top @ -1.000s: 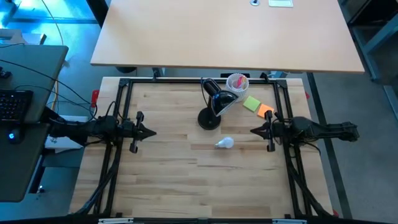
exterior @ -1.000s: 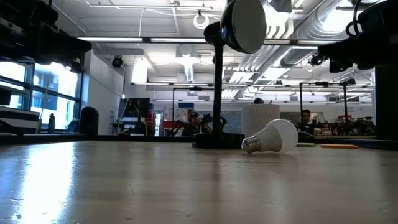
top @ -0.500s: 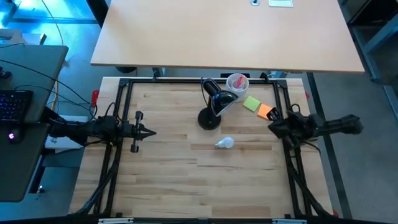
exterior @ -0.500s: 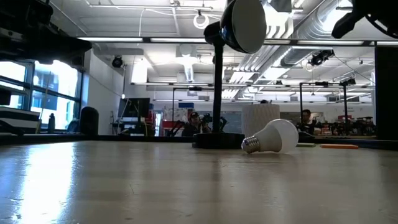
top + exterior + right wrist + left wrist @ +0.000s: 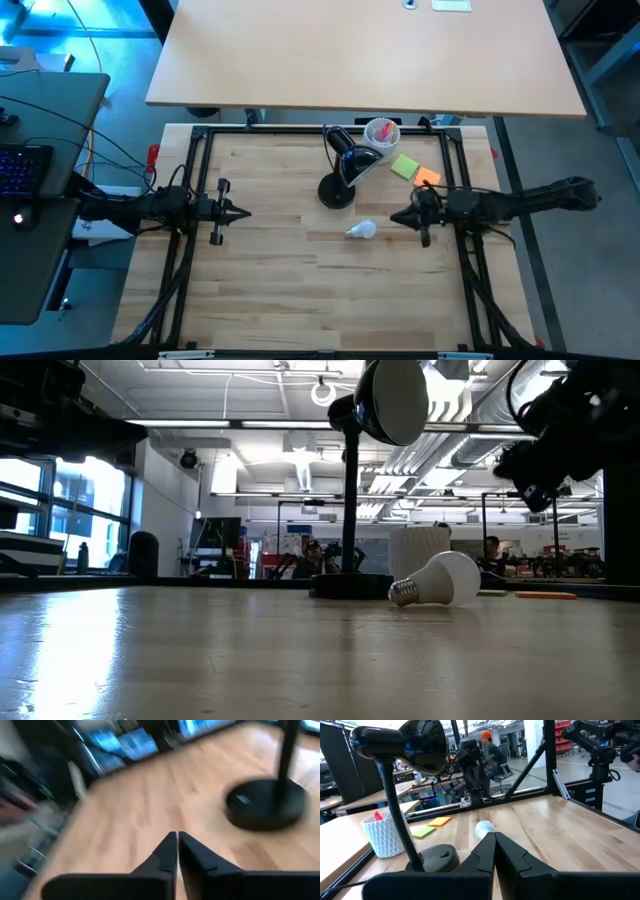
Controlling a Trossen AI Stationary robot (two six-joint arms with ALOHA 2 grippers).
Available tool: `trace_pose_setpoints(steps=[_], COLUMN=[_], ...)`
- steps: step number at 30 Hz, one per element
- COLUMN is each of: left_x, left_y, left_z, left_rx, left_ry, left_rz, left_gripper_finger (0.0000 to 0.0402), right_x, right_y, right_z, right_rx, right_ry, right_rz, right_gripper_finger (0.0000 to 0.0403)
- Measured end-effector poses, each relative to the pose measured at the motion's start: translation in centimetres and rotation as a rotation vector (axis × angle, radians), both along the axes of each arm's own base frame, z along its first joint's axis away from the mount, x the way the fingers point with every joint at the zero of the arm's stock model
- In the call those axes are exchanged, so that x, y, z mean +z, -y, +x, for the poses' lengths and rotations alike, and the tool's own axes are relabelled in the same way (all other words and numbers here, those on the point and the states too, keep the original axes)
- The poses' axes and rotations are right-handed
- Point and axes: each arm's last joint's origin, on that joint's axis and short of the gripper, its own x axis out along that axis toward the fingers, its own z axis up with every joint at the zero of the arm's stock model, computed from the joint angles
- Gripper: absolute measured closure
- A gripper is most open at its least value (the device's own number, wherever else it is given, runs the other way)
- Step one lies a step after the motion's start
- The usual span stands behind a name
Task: Screw lightbulb
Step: Insert the lightbulb into the desk lamp
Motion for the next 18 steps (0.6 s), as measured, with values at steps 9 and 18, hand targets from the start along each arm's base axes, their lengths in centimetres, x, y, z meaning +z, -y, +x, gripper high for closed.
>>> trace_pose_setpoints(steps=[9, 18], left_x=[0.0, 1.0], left_y=[0.0, 0.0], left_z=[0.0, -0.1], left_rx=[0.0, -0.003], left_ry=[0.0, 0.101], left_rz=[0.0, -0.03], left_gripper_finger=[0.04, 0.04], right_x=[-1.1, -3.0], right_y=[0.9, 1.6], right_z=[0.9, 2.5], right_rx=[0.025, 0.054], right_ry=[-0.175, -0.106], right_rz=[-0.074, -0.194], right_gripper_finger=[0.0227, 0.0063])
